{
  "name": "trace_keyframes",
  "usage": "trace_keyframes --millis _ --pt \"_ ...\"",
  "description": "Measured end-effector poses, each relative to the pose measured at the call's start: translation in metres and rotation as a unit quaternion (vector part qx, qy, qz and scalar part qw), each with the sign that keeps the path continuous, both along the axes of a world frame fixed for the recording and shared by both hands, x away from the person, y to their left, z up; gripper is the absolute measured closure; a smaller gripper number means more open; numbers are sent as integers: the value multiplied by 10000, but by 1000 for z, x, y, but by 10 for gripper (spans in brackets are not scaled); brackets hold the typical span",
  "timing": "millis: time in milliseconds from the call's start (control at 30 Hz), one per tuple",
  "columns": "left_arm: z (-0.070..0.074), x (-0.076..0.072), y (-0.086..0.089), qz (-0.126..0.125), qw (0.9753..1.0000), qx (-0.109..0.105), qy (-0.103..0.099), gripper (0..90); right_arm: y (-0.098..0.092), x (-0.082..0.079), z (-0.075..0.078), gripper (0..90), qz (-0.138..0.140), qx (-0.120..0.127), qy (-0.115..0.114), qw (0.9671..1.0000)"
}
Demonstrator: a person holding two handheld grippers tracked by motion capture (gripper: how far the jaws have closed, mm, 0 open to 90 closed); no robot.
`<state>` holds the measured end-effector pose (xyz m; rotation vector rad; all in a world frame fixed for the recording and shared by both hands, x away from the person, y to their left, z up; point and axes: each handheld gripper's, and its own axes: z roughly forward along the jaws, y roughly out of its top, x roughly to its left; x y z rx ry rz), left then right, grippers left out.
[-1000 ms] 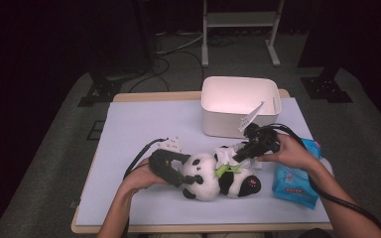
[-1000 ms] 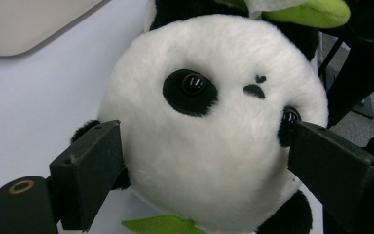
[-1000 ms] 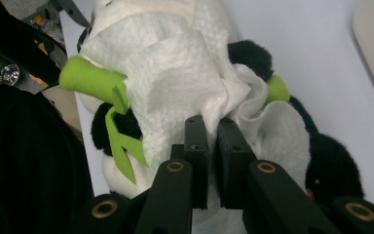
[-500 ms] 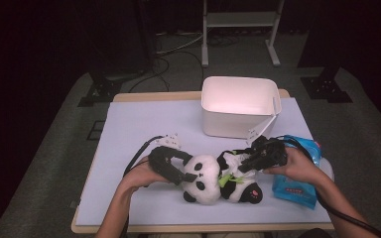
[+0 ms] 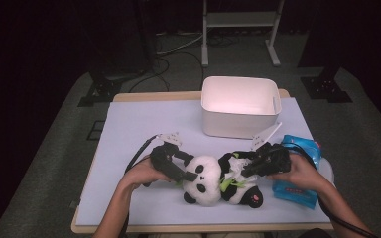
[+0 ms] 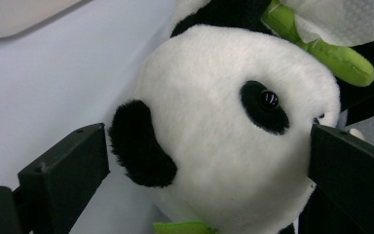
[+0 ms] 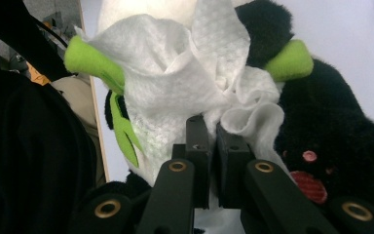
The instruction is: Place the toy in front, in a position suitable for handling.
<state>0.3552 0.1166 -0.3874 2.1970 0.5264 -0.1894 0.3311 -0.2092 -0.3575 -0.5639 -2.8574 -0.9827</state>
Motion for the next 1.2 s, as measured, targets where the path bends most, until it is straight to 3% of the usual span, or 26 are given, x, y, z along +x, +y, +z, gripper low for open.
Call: trace_keyframes --millis 233,333,433,700,833,967,1067,1200 --pt "-11 7 -7 -221 9990 -3 399 1 0 -2 -1 855 47 16 -52 10000" --pt "-17 9 -12 -431 9970 -131 626 2 -2 -4 -2 855 41 25 -43 10000" --pt "-19 8 -15 -579 9959 -235 659 49 -3 -4 -2 854 37 9 -48 10000" --pt "-4 8 -10 -584 9975 -360 191 200 -4 -1 8 853 4 -5 -61 10000" --pt "7 9 -9 -573 9979 -206 -240 212 -1 4 16 853 -18 5 -164 9999" --pt "19 9 -7 -594 9955 5 -740 220 3 13 28 853 -33 124 -198 9997" --pt "25 7 -4 -605 9923 130 -1072 220 5 19 39 853 -66 175 -303 9994" --pt "27 4 0 -693 9894 147 -1265 220 4 28 52 853 -162 203 -376 9990"
